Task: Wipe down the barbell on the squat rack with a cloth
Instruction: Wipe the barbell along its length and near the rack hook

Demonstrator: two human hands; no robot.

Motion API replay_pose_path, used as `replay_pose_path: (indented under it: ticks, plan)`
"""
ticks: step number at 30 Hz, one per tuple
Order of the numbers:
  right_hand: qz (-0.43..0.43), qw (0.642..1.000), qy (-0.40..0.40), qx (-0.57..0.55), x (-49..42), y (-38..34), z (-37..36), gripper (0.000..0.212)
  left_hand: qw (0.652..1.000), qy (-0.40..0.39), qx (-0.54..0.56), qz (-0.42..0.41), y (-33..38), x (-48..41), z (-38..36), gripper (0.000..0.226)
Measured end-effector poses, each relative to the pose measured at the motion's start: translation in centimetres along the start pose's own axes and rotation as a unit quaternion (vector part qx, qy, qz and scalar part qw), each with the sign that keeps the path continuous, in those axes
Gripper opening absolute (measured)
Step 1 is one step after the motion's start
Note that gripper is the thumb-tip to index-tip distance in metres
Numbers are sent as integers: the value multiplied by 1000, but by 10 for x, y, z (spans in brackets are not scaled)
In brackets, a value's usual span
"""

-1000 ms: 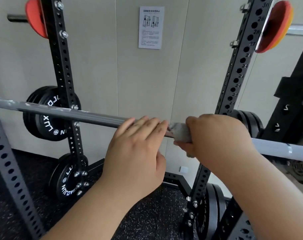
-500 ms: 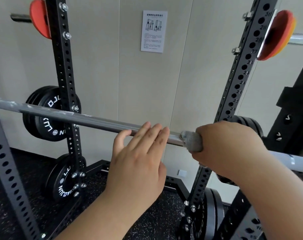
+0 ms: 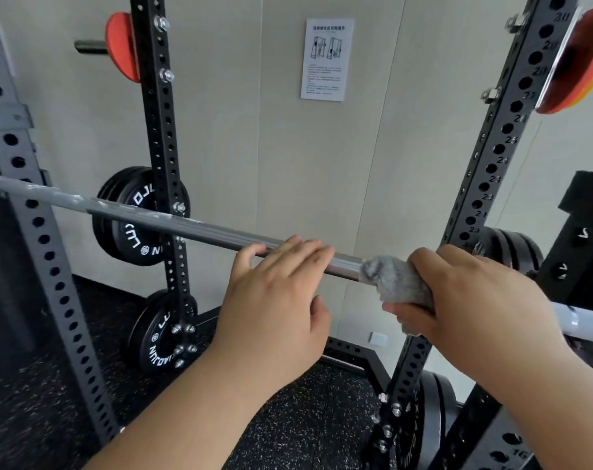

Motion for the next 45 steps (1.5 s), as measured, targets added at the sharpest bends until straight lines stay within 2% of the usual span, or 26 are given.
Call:
replay_pose_path:
  ticks: [4,7,12,17,19,20,22,24,26,29,33,35,38,39,42,45]
  plan:
    - [-13,999,28,-17,-2,1,9,62,1000,-17,-9,4,0,4,-2,68]
    - [-34,999,-12,7,-6,-5,5,63,998,-49,-36,-6,-6,13,-5,75]
    - [-20,997,-70,-19,-46,-55,22,54,999,-15,-46,-8,-33,18,24,63]
    - [16,997,69,12,-92,-152,38,57,999,-9,-42,-33,-88,23,51,58]
    - [25,997,77,8,-101,-165,43,54,998,-4,-43,-38,-113,25,66,56]
    - [22,999,43,-2,-102,-161,42,51,998,1,-42,-41,-127,27,75,55]
    - [-25,995,-90,-21,-97,-137,31,56,998,23,-35,-52,-154,29,94,51]
    - [-65,987,-144,-19,-94,-120,29,71,996,53,-31,-59,-178,29,112,47]
    - [-84,983,-165,8,-101,-126,30,72,995,76,-30,-50,-199,24,125,45]
    - [-67,991,-116,28,-128,-175,43,68,996,83,-24,-19,-221,14,131,44]
    - [-49,994,97,-8,-147,-252,61,52,998,55,-25,0,-238,10,123,55]
    - [-39,993,114,-13,-144,-261,55,46,999,42,-30,9,-246,12,120,65]
    - [-43,997,59,-13,-137,-230,48,50,998,33,-41,19,-257,12,120,68]
    - [-58,998,29,-4,-137,-218,52,48,998,32,-42,16,-260,12,120,66]
    - [-87,993,-71,37,-149,-212,57,59,998,28,-53,3,-265,11,121,60]
    - [-49,996,-55,45,-175,-249,59,60,998,22,-61,1,-266,9,121,56]
Point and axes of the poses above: each hand's wrist, its own x-axis away from the middle knuckle, its own z-axis out of the back of the hand, y = z × x, the point moved 9 cm from there along -x, towards the middle knuckle, and after that the axes turned 15 degrees about x, right-handed, at the moved point
